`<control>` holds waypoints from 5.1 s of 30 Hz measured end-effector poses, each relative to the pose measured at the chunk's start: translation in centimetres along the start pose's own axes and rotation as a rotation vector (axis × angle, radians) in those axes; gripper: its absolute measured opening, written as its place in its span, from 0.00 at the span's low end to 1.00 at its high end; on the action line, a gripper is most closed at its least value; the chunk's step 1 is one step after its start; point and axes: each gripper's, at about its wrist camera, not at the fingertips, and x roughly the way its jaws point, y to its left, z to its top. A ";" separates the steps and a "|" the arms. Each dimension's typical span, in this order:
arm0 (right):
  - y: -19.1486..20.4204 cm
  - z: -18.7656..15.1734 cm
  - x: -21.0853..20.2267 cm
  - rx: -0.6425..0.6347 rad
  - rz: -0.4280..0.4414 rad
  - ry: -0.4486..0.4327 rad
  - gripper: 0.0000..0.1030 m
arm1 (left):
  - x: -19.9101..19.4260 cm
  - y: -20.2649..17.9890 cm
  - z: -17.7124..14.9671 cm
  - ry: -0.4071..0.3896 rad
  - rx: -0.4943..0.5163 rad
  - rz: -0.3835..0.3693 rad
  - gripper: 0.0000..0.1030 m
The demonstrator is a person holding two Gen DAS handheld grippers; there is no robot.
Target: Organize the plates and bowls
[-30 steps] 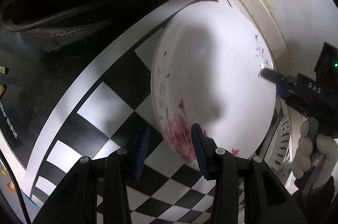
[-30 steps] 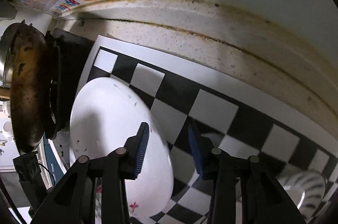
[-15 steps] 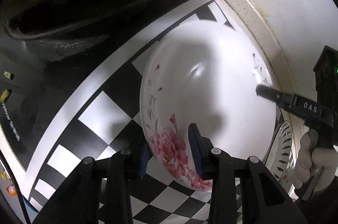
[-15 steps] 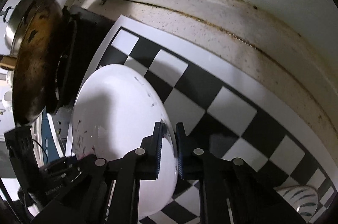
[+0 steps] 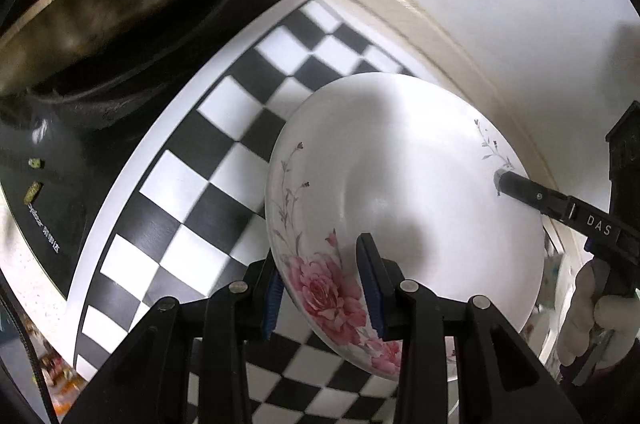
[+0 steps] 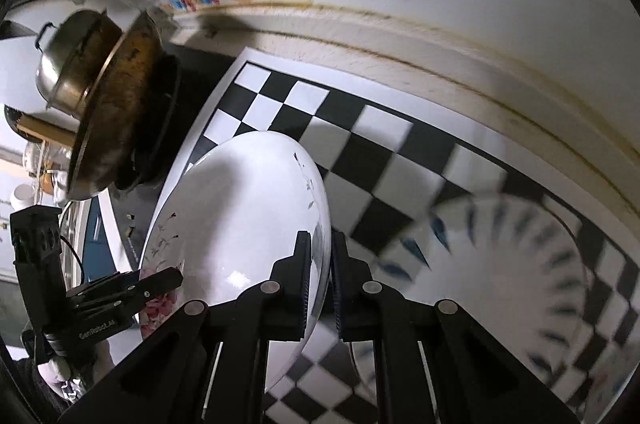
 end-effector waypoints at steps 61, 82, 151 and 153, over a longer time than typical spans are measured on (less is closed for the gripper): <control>-8.8 -35.7 -7.7 0.408 -0.124 0.031 0.14 | 4.7 -12.5 -20.8 0.315 0.592 0.210 0.31; -10.6 -28.4 -17.3 0.523 -0.106 -0.086 0.30 | -0.6 -13.1 -12.8 0.211 0.440 0.068 0.32; -11.9 -18.1 -12.7 0.423 -0.130 -0.020 0.17 | 2.8 -19.1 -7.7 0.290 0.575 -0.013 0.26; -11.3 -19.8 -12.9 0.428 -0.120 -0.014 0.17 | 2.2 -18.7 -8.7 0.297 0.591 -0.009 0.26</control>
